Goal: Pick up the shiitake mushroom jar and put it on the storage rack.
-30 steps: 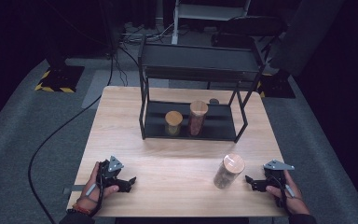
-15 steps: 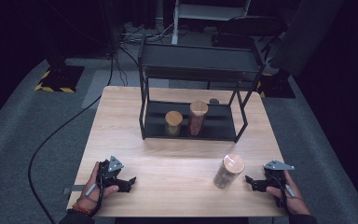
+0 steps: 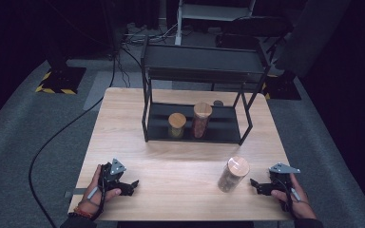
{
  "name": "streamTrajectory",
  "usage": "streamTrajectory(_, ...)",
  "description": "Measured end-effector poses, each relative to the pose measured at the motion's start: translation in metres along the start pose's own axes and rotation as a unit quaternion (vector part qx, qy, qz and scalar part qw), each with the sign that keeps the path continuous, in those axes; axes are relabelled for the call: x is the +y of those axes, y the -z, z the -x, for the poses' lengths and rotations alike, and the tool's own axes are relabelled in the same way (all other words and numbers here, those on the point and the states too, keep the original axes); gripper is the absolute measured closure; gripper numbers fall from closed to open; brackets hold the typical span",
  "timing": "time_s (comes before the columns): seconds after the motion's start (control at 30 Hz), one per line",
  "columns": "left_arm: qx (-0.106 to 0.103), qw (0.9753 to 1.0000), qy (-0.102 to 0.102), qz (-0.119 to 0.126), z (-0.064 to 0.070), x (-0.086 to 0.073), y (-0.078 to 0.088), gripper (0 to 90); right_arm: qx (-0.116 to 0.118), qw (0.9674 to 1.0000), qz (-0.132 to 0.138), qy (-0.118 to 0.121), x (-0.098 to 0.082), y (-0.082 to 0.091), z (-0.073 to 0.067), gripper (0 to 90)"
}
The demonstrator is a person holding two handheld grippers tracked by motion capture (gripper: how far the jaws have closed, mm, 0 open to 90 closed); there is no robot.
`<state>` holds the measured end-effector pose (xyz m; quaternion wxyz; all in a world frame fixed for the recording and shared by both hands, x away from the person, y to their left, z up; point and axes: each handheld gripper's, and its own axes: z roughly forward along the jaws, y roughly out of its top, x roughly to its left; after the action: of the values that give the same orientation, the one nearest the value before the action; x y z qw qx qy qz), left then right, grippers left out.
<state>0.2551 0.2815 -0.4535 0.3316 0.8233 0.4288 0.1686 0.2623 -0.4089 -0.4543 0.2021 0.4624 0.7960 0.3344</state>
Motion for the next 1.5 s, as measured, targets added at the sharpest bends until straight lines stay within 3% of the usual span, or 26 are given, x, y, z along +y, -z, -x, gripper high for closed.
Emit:
streamTrajectory(0.23,0.002,1.0000,0.000,0.001,0.001,0.000,0.000,0.3,-0.003,1.0000,0.000,0.006,0.000,0.000,-0.001,0.3)
streamTrajectory(0.5,0.002,1.0000,0.000,0.001,0.001,0.000,0.000,0.2,-0.006,0.9987,-0.026,0.044,0.014,0.006,-0.006,2.1)
streamTrajectory(0.6,0.002,1.0000,0.000,0.001,0.001,0.000,0.000,0.2,-0.007,0.9987,-0.018,0.048,0.015,0.013,-0.007,2.2)
streamTrajectory(0.93,0.002,1.0000,0.000,0.001,0.001,0.000,0.000,0.3,0.011,0.9961,-0.022,0.084,0.030,0.038,-0.010,2.1)
streamTrajectory(1.27,0.002,1.0000,0.000,0.001,0.001,0.000,0.000,0.3,0.032,0.9947,-0.024,0.095,0.036,0.046,-0.011,2.2)
streamTrajectory(1.5,0.002,1.0000,0.000,0.001,0.001,0.000,0.000,0.3,0.062,0.9927,-0.015,0.102,0.039,0.054,-0.008,2.1)
